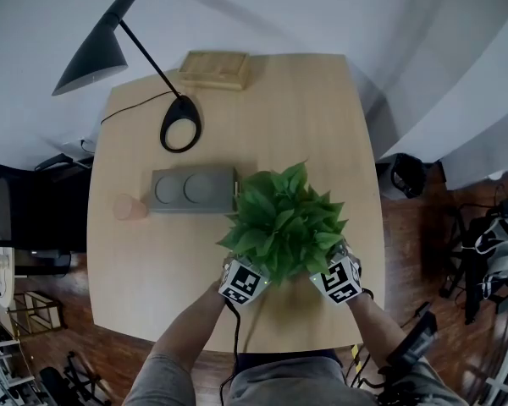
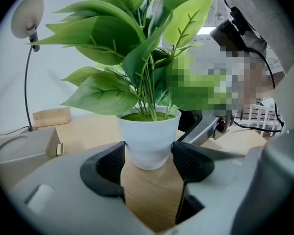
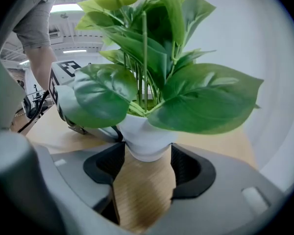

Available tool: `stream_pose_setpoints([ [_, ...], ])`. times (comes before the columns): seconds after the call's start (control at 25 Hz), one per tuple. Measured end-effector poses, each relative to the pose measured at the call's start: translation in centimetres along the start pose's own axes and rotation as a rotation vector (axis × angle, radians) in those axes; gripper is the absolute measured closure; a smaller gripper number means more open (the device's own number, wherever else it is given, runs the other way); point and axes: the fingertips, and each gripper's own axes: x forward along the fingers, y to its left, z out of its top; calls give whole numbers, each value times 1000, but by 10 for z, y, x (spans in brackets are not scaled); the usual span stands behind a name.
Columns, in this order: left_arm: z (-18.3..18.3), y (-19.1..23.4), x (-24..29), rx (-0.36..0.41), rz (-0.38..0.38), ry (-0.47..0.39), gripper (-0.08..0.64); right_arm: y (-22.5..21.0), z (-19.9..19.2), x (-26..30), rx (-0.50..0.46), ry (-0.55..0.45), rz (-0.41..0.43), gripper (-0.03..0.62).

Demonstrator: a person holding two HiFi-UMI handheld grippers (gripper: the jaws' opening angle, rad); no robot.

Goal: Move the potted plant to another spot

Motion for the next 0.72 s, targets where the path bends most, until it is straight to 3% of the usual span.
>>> stream_pose_setpoints([
  [0.28, -13, 9, -23, -68, 119, 38, 270, -5, -6, -17, 82, -11, -22, 293],
  [0.44, -15, 3, -53, -114, 174, 51, 312, -1, -15, -37, 147, -8, -26, 293],
  [0.6, -15, -30, -96, -196, 198, 46, 367, 27, -23, -72, 195, 3, -34, 295],
  [0.72, -1, -46, -132, -259, 215, -4, 415, 52, -13, -100, 209, -19, -58, 326],
])
